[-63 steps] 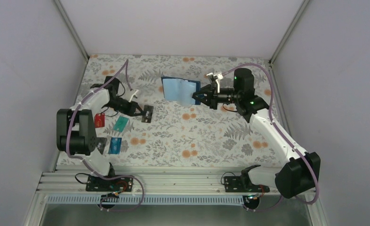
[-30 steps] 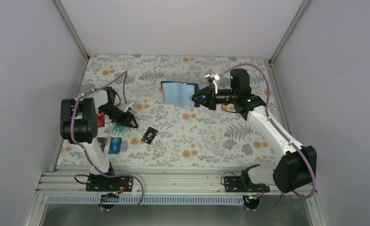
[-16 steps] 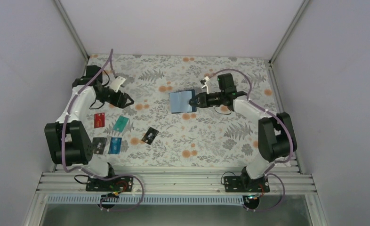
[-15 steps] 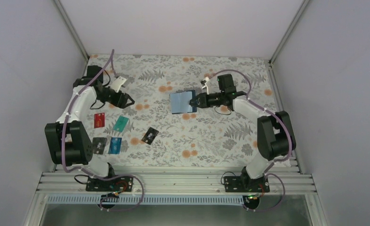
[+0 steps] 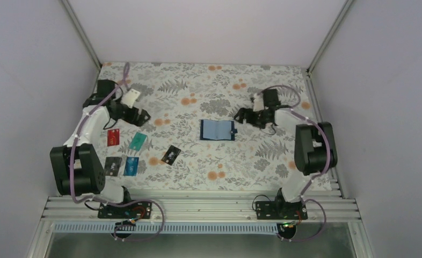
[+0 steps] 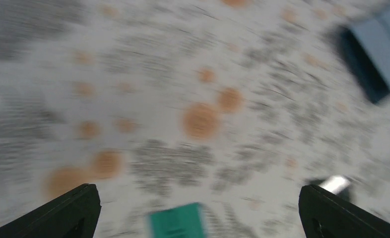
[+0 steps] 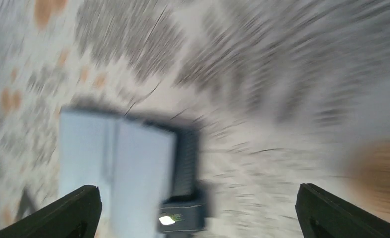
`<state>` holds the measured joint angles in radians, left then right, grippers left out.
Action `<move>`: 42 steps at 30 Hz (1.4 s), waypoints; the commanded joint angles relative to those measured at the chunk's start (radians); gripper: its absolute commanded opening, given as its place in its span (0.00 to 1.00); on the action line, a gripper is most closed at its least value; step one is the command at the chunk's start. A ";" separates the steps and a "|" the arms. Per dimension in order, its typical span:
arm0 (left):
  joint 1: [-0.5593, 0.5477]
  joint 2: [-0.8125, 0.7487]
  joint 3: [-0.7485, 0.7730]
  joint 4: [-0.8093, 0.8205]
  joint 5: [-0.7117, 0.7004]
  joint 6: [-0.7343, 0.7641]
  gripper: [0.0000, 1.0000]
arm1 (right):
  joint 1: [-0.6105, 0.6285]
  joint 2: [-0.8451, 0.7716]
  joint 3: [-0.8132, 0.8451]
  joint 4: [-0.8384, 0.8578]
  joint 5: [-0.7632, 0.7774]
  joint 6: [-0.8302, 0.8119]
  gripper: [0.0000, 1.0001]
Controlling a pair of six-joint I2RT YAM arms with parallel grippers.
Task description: Take the credit cards out of the card holder
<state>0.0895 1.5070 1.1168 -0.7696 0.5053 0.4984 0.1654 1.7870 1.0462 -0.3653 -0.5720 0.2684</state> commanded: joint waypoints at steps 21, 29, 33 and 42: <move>0.063 -0.264 -0.909 1.706 -0.350 -0.399 1.00 | -0.155 -0.607 -0.918 1.441 0.731 -0.155 0.99; 0.065 -0.186 -0.923 1.851 -0.298 -0.389 1.00 | -0.175 -0.390 -0.855 1.581 0.609 -0.214 0.99; 0.070 -0.211 -0.971 1.908 -0.274 -0.389 1.00 | -0.188 -0.286 -0.780 1.540 0.527 -0.233 0.99; 0.102 -0.232 -0.997 1.937 -0.309 -0.389 1.00 | -0.217 -0.274 -0.756 1.514 0.439 -0.241 0.99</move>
<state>0.1650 1.2697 0.1009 1.1069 0.1913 0.1120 -0.0418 1.5082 0.2714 1.1160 -0.0971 0.0544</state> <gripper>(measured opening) 0.998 0.993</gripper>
